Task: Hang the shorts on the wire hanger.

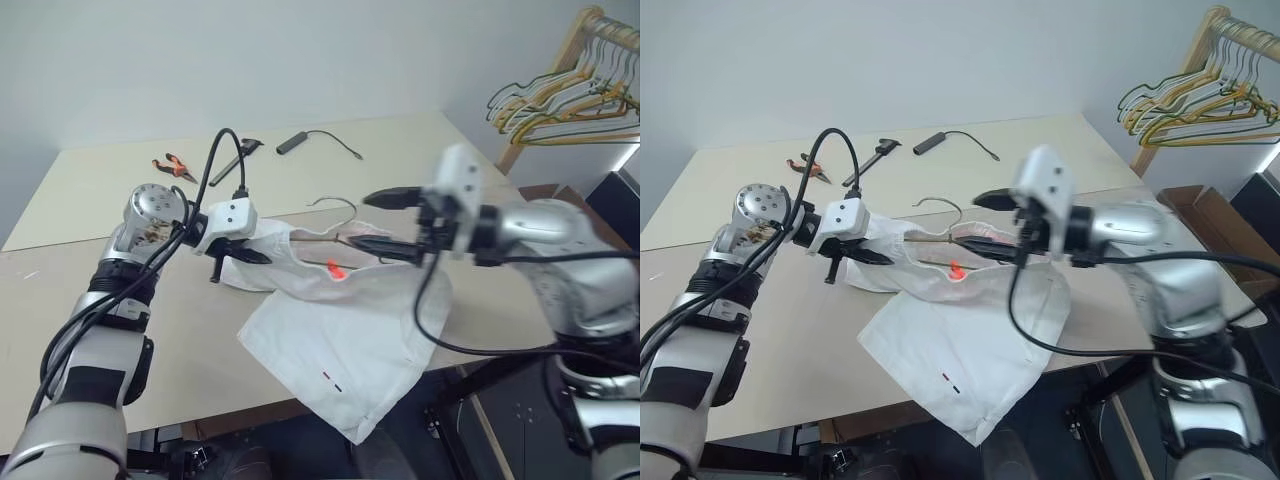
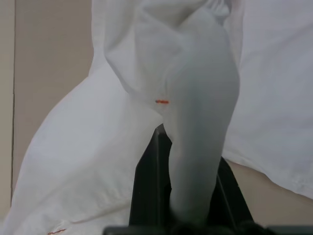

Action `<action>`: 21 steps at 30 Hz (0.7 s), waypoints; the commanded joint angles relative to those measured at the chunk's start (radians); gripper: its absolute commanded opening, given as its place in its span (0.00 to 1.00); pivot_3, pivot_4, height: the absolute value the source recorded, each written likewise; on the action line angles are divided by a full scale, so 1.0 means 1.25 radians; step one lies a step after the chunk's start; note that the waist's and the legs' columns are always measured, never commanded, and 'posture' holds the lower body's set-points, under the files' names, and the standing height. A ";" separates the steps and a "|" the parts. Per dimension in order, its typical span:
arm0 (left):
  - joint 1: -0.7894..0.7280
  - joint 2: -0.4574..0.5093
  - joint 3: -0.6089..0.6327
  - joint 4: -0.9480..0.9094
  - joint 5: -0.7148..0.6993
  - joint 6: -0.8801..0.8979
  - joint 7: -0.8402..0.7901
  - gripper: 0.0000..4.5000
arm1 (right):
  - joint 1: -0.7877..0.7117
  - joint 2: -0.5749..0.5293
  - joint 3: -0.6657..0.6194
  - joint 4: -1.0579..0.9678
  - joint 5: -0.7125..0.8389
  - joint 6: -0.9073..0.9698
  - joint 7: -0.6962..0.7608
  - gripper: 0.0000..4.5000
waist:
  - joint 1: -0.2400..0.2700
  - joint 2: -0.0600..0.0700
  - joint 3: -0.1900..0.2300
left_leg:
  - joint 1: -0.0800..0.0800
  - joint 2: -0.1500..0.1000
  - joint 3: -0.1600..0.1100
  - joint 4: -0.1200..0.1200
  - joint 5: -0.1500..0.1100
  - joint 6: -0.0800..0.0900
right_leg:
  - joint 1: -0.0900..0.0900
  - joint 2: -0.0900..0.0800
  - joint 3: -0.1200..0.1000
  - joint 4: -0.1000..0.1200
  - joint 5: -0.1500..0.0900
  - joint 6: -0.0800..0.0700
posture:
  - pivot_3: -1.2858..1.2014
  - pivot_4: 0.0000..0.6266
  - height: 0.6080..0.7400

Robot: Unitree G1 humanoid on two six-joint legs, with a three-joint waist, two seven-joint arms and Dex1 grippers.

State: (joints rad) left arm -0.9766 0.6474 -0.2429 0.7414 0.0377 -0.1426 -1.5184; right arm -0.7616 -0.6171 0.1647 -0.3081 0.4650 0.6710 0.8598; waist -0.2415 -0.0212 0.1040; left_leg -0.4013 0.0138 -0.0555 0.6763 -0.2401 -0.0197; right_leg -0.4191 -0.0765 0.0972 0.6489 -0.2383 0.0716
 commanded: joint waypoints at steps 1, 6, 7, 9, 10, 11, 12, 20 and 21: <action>-0.012 0.014 0.014 -0.017 -0.010 -0.006 -0.004 0.00 | -0.043 0.025 0.028 0.032 -0.033 0.000 -0.008 0.81 | 0.002 0.000 0.000 | -0.001 0.000 0.000 0.000 0.000 0.000 | -0.001 0.000 0.000 0.000 0.000 0.000 | 0.45 0.11 1.00; -0.004 0.024 0.018 -0.028 -0.013 -0.001 -0.004 0.00 | -0.056 0.035 0.065 0.066 -0.058 -0.032 0.042 0.48 | 0.007 0.000 0.000 | -0.002 0.000 -0.001 0.000 0.000 0.000 | -0.001 0.000 -0.001 0.000 0.000 0.000 | 0.46 0.11 1.00; -0.003 0.025 0.018 -0.031 -0.014 0.001 -0.004 0.00 | -0.057 0.036 0.065 0.072 -0.061 -0.040 0.049 0.40 | 0.007 0.000 0.000 | -0.002 0.000 -0.001 0.001 0.000 0.000 | -0.001 0.000 -0.001 0.000 0.000 0.000 | 0.46 0.11 1.00; 0.002 0.028 0.019 -0.037 -0.016 0.005 -0.003 0.00 | -0.058 0.040 0.062 0.083 -0.062 -0.053 0.064 0.24 | 0.008 0.000 0.000 | -0.002 0.000 -0.001 0.001 0.000 0.000 | -0.001 0.000 -0.001 0.000 0.000 0.000 | 0.46 0.11 1.00; 0.004 0.030 0.020 -0.041 -0.017 0.006 -0.004 0.00 | -0.059 0.041 0.061 0.088 -0.063 -0.060 0.070 0.16 | 0.008 0.000 0.000 | -0.002 0.000 -0.001 0.000 0.000 0.000 | -0.001 0.000 -0.001 0.000 0.000 0.000 | 0.46 0.11 1.00; 0.006 0.031 0.021 -0.044 -0.018 0.008 -0.004 0.00 | -0.060 0.042 0.061 0.093 -0.065 -0.066 0.076 0.09 | 0.007 0.000 0.000 | -0.002 0.000 -0.001 0.001 0.000 0.000 | -0.001 0.000 -0.001 0.000 0.000 0.000 | 0.46 0.11 1.00; 0.007 0.032 0.022 -0.046 -0.018 0.009 -0.004 0.00 | -0.061 0.043 0.061 0.099 -0.068 -0.072 0.081 0.01 | 0.007 0.000 0.000 | -0.002 0.000 -0.001 0.001 0.000 0.000 | -0.001 0.000 -0.001 0.000 0.000 0.000 | 0.46 0.11 1.00; 0.008 0.020 0.038 -0.052 -0.031 0.026 0.020 0.00 | -0.065 0.049 0.065 0.158 -0.111 -0.177 0.136 0.01 | 0.007 0.000 0.000 | -0.002 0.000 -0.001 0.000 0.000 0.000 | -0.001 0.000 -0.001 0.000 0.000 0.000 | 0.46 0.10 1.00; 0.009 0.015 0.045 -0.054 -0.037 0.030 0.030 0.00 | -0.064 0.048 0.066 0.161 -0.118 -0.187 0.140 0.01 | 0.007 0.000 0.000 | -0.002 0.000 -0.001 0.000 0.000 0.000 | -0.001 0.000 -0.001 0.000 0.000 0.000 | 0.46 0.10 1.00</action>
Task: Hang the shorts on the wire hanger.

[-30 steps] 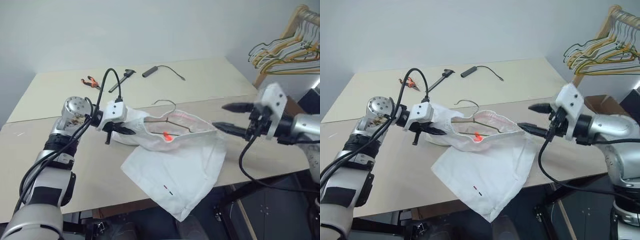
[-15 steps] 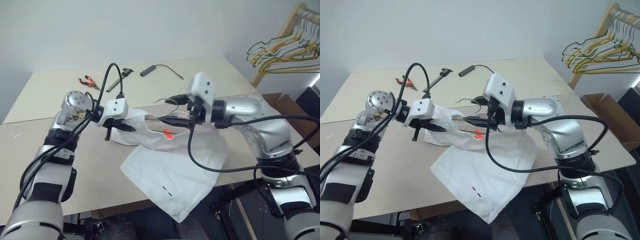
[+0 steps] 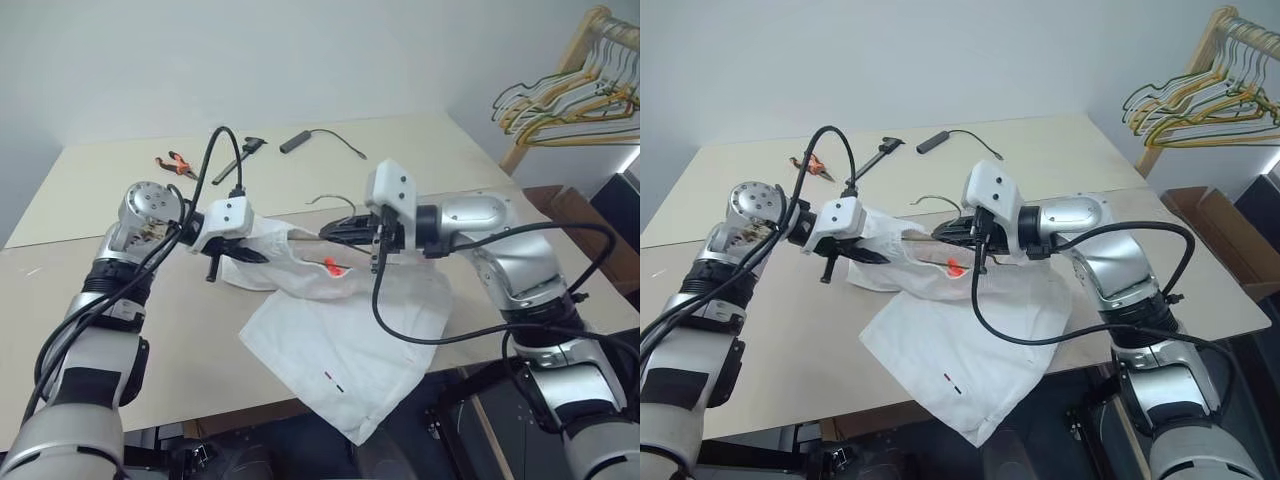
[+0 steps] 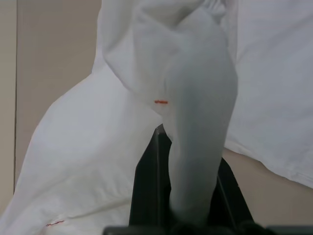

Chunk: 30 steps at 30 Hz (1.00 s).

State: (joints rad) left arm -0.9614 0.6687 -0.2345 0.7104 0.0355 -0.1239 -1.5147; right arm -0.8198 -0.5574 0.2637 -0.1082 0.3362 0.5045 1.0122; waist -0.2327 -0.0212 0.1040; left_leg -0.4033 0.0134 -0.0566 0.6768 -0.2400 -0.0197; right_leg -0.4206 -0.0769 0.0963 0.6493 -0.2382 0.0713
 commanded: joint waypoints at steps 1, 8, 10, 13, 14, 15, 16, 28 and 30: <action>-0.006 -0.005 0.046 -0.031 -0.045 0.028 0.025 0.00 | -0.016 -0.004 -0.010 0.005 -0.024 -0.068 0.027 0.01 | 0.000 0.000 0.000 | 0.000 0.000 0.000 0.000 0.000 0.000 | 0.000 0.000 0.000 0.000 0.000 0.000 | 0.46 0.10 1.00; -0.001 0.020 0.075 -0.059 -0.098 0.076 -0.029 0.36 | -0.012 -0.010 -0.019 0.019 -0.040 -0.093 0.060 0.00 | -0.001 0.000 0.000 | 0.000 0.000 0.000 0.000 0.000 0.000 | 0.000 0.000 0.000 0.000 0.000 0.000 | 0.47 0.09 1.00; 0.003 0.034 0.082 -0.058 -0.108 0.073 -0.041 0.49 | -0.014 -0.010 -0.021 0.022 -0.043 -0.093 0.063 0.00 | -0.001 0.000 0.000 | 0.000 0.000 0.000 0.000 0.000 0.000 | 0.000 0.000 0.000 0.000 0.000 0.000 | 0.47 0.09 1.00; -0.001 0.072 0.087 -0.024 -0.102 0.055 -0.047 0.70 | -0.016 -0.007 -0.026 0.023 -0.044 -0.087 0.063 0.00 | -0.002 0.000 0.000 | 0.001 0.000 0.000 0.000 0.000 0.000 | 0.000 0.000 0.000 0.001 0.000 0.000 | 0.47 0.09 1.00; -0.002 0.081 0.086 -0.012 -0.097 0.049 -0.049 0.77 | -0.015 -0.007 -0.027 0.021 -0.044 -0.085 0.063 0.00 | -0.002 0.000 0.000 | 0.001 0.000 0.000 0.000 0.000 0.000 | 0.000 0.000 0.000 0.001 0.000 0.000 | 0.46 0.08 1.00; -0.002 0.089 0.085 0.003 -0.094 0.042 -0.055 0.84 | -0.015 -0.008 -0.028 0.018 -0.043 -0.083 0.063 0.00 | -0.002 0.000 0.000 | 0.001 0.000 0.000 0.000 0.000 0.000 | 0.000 0.000 0.000 0.001 0.000 0.000 | 0.46 0.08 1.00; -0.003 0.094 0.083 0.013 -0.093 0.037 -0.059 0.92 | -0.014 -0.008 -0.029 0.016 -0.043 -0.082 0.064 0.00 | -0.002 0.000 0.000 | 0.001 0.000 0.000 0.000 0.000 0.000 | 0.000 0.000 0.000 0.001 0.000 0.000 | 0.46 0.08 1.00; 0.026 0.041 0.047 0.168 0.005 -0.137 0.073 1.00 | -0.015 -0.032 -0.049 -0.007 -0.030 -0.062 0.069 0.00 | -0.001 0.000 0.000 | 0.000 0.000 0.000 0.000 0.000 0.000 | 0.000 0.000 0.000 0.000 0.000 0.000 | 0.45 0.07 1.00; 0.016 0.025 0.048 0.192 0.013 -0.140 0.090 1.00 | -0.015 -0.033 -0.053 -0.011 -0.028 -0.058 0.068 0.00 | -0.002 0.000 0.000 | 0.000 0.000 0.000 0.000 0.000 0.000 | 0.000 0.000 0.000 0.000 0.000 0.000 | 0.45 0.07 1.00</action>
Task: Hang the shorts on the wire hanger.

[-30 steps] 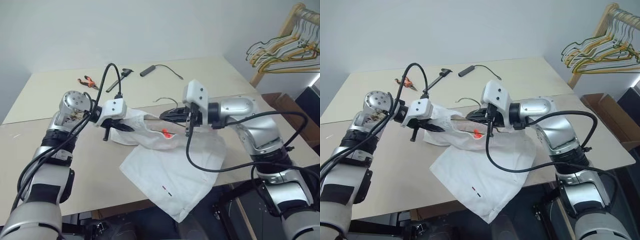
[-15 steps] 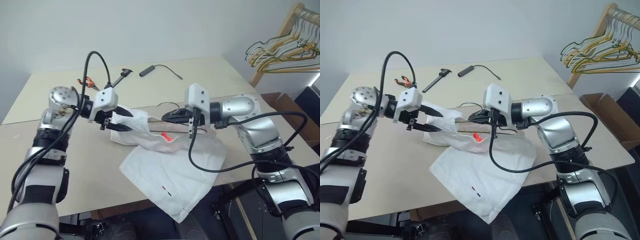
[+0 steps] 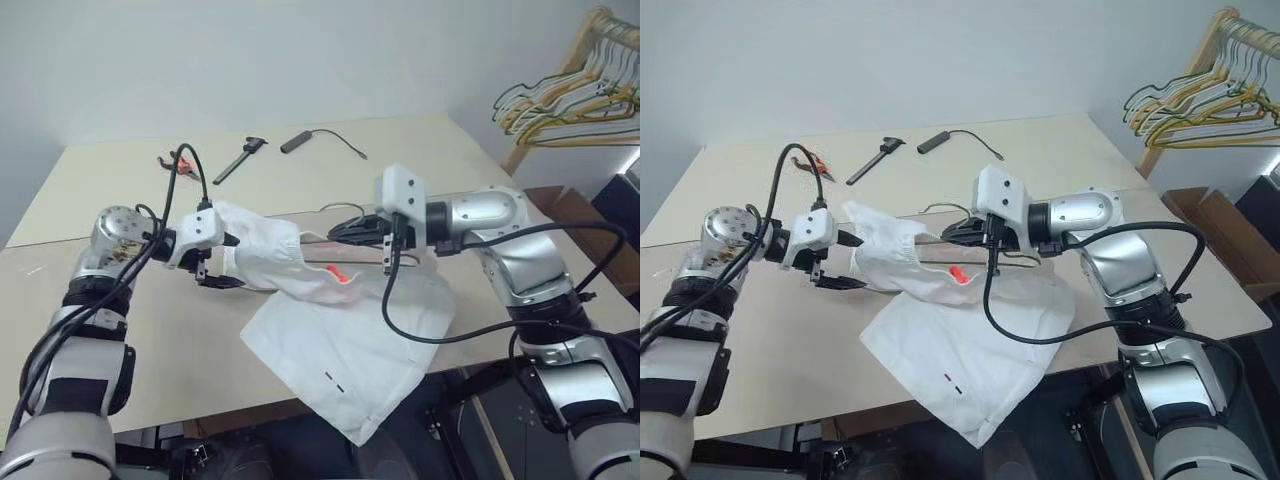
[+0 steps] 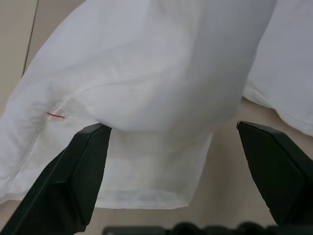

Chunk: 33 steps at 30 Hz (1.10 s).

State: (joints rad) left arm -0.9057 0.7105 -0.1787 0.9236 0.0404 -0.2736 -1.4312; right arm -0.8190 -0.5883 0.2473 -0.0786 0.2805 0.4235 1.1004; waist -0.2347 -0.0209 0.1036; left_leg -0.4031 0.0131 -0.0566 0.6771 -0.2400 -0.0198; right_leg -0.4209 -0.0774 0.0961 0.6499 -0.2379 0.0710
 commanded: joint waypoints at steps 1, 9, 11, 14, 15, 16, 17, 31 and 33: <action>-0.035 -0.018 0.007 0.033 0.011 -0.021 0.038 1.00 | -0.015 -0.008 -0.041 -0.036 0.019 0.009 -0.003 0.00 | -0.001 0.000 0.000 | 0.000 0.000 0.000 0.000 0.000 0.000 | 0.000 0.000 0.000 0.000 0.000 0.000 | 0.45 0.07 1.00; -0.079 -0.035 0.022 0.088 0.008 -0.030 0.050 0.42 | -0.009 -0.012 -0.052 -0.047 0.025 0.031 -0.007 0.00 | -0.005 0.000 0.000 | 0.000 0.000 0.000 0.000 0.000 0.000 | 0.000 0.000 0.000 0.000 0.000 0.000 | 0.45 0.06 1.00; -0.084 -0.035 0.023 0.093 0.006 -0.031 0.043 0.28 | -0.007 -0.011 -0.054 -0.048 0.025 0.034 -0.008 0.00 | -0.006 0.000 0.000 | 0.000 0.000 0.000 0.000 0.000 0.000 | 0.000 0.000 0.000 0.000 0.000 0.000 | 0.45 0.06 1.00; -0.087 -0.032 0.025 0.096 0.004 -0.032 0.038 0.06 | -0.005 -0.011 -0.055 -0.047 0.026 0.037 -0.011 0.00 | -0.008 0.000 0.000 | 0.000 0.000 0.000 0.000 0.000 0.000 | 0.000 0.000 0.000 0.000 0.000 0.000 | 0.45 0.06 1.00; -0.089 -0.030 0.027 0.097 0.003 -0.031 0.036 0.00 | -0.005 -0.012 -0.056 -0.047 0.026 0.037 -0.011 0.00 | -0.009 0.000 0.000 | 0.000 0.000 0.000 0.000 0.000 0.000 | 0.000 0.000 0.000 0.001 0.000 0.000 | 0.45 0.06 1.00; -0.092 -0.026 0.029 0.099 0.001 -0.030 0.033 0.00 | -0.004 -0.013 -0.057 -0.046 0.026 0.037 -0.011 0.00 | -0.010 0.000 0.000 | 0.000 0.000 0.000 0.000 0.000 0.000 | 0.000 0.000 0.000 0.001 0.000 0.000 | 0.45 0.06 1.00; -0.095 -0.023 0.031 0.101 0.000 -0.029 0.030 0.00 | -0.003 -0.013 -0.058 -0.046 0.026 0.037 -0.011 0.00 | -0.011 0.000 0.000 | 0.000 0.000 0.000 0.000 0.000 0.000 | 0.000 0.000 0.000 0.001 0.000 0.000 | 0.45 0.06 1.00; -0.134 0.007 0.066 0.096 -0.010 0.007 0.046 0.00 | 0.047 -0.030 -0.063 -0.055 0.004 0.067 -0.066 0.00 | -0.019 0.000 0.000 | 0.000 0.000 -0.001 0.000 0.000 0.000 | 0.000 0.000 0.000 0.006 0.000 0.000 | 0.46 0.08 1.00; -0.133 0.009 0.070 0.095 -0.013 0.011 0.054 0.00 | 0.064 -0.031 -0.077 -0.068 0.016 0.080 -0.078 0.00 | -0.019 0.000 0.000 | 0.000 0.000 -0.001 0.000 0.000 0.000 | 0.000 0.000 0.000 0.006 0.000 0.000 | 0.46 0.08 1.00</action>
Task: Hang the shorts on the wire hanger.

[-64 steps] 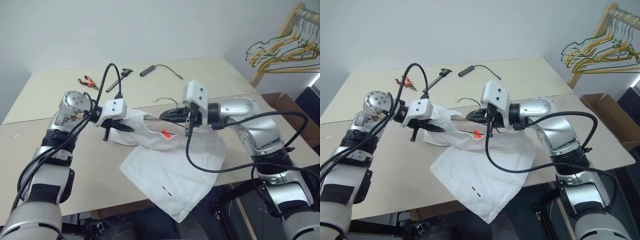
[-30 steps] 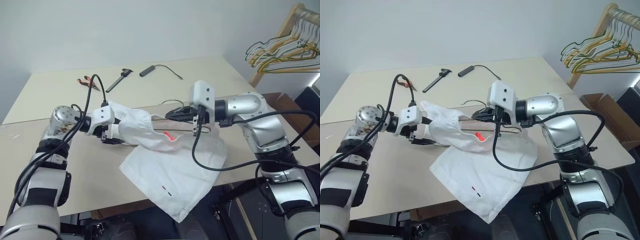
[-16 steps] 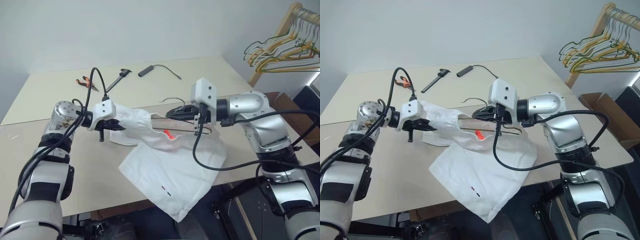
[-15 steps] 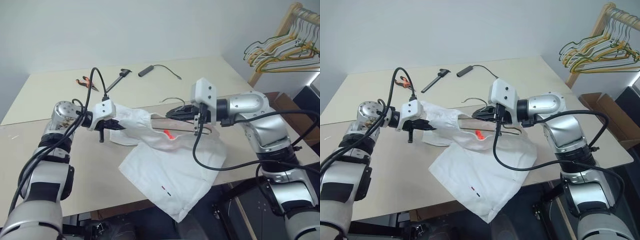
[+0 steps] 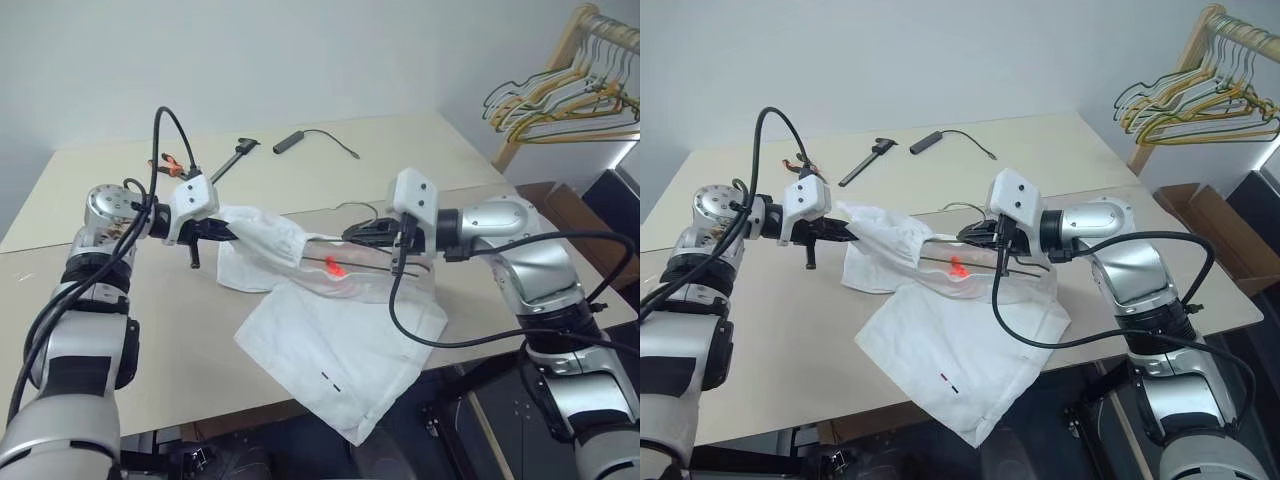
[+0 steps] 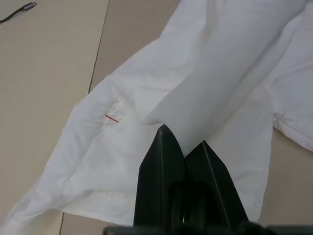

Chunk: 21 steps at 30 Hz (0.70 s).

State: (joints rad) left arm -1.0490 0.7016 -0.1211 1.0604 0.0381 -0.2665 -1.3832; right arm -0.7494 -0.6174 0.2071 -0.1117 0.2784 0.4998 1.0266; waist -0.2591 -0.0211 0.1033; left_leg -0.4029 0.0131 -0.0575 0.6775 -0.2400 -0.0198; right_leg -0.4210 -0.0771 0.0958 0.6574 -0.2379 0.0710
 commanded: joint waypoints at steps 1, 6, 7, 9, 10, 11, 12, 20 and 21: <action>-0.019 0.017 0.027 -0.014 -0.013 0.009 0.017 0.00 | 0.017 -0.008 -0.050 -0.049 0.020 0.025 -0.025 0.00 | 0.000 0.000 0.000 | 0.000 0.000 0.000 0.000 0.000 0.000 | 0.000 0.000 0.000 0.000 0.000 0.000 | 0.46 0.08 1.00; -0.019 0.014 0.032 -0.021 -0.015 0.018 0.010 0.00 | 0.068 -0.001 -0.048 -0.096 0.009 0.026 -0.058 0.00 | 0.000 0.000 0.000 | 0.000 0.000 0.000 0.000 0.000 0.000 | 0.000 0.000 0.000 0.000 0.000 0.000 | 0.45 0.08 1.00; -0.019 0.013 0.032 -0.022 -0.015 0.019 0.008 0.00 | 0.076 0.003 -0.040 -0.103 -0.001 0.021 -0.068 0.00 | 0.000 0.000 0.000 | 0.000 0.000 0.000 0.000 0.000 0.000 | 0.000 0.000 0.000 0.000 0.000 0.000 | 0.45 0.08 1.00; -0.023 0.008 0.033 -0.024 -0.017 0.025 0.006 0.00 | 0.084 0.022 -0.022 -0.110 -0.020 0.014 -0.097 0.00 | -0.002 0.000 0.000 | 0.000 0.000 0.000 0.000 0.000 0.000 | 0.000 0.000 0.000 0.000 0.000 0.000 | 0.45 0.08 1.00; -0.025 0.006 0.033 -0.025 -0.017 0.027 0.004 0.00 | 0.088 0.038 -0.015 -0.110 -0.028 0.008 -0.114 0.00 | -0.003 0.000 0.000 | 0.000 0.000 0.000 0.000 0.000 0.000 | 0.000 0.000 0.000 0.000 0.000 0.000 | 0.45 0.08 1.00; -0.027 0.004 0.033 -0.025 -0.017 0.027 0.003 0.00 | 0.090 0.051 -0.009 -0.108 -0.037 0.001 -0.128 0.00 | -0.003 0.000 0.000 | 0.000 0.000 0.000 0.000 0.000 0.000 | 0.000 0.000 0.000 0.000 0.000 0.000 | 0.45 0.08 1.00; -0.029 0.003 0.033 -0.027 -0.017 0.029 0.001 0.00 | 0.091 0.066 -0.002 -0.101 -0.052 -0.009 -0.145 0.00 | -0.003 0.000 0.000 | 0.000 0.000 0.000 0.000 0.000 0.000 | 0.000 0.000 0.000 0.001 0.000 0.000 | 0.45 0.08 1.00; -0.033 0.014 0.036 -0.033 -0.017 0.034 -0.016 0.00 | 0.101 0.087 -0.003 -0.054 -0.109 -0.059 -0.191 0.00 | -0.001 0.000 0.000 | 0.000 0.000 0.000 0.000 0.000 0.000 | 0.000 0.000 0.000 0.000 0.000 0.000 | 0.46 0.08 1.00; -0.032 0.017 0.036 -0.033 -0.016 0.035 -0.016 0.00 | 0.107 0.079 -0.007 -0.055 -0.106 -0.062 -0.184 0.00 | 0.000 0.000 0.000 | 0.000 0.000 0.000 0.000 0.000 0.000 | 0.000 0.000 0.000 0.000 0.000 0.000 | 0.46 0.08 1.00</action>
State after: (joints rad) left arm -1.0562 0.7010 -0.1000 1.0475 0.0373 -0.2265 -1.4001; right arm -0.6163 -0.5039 0.2345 -0.1563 0.1409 0.4493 0.7899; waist -0.2590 -0.0212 0.1032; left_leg -0.4031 0.0128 -0.0580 0.6771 -0.2400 -0.0198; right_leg -0.4209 -0.0771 0.0956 0.6573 -0.2379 0.0710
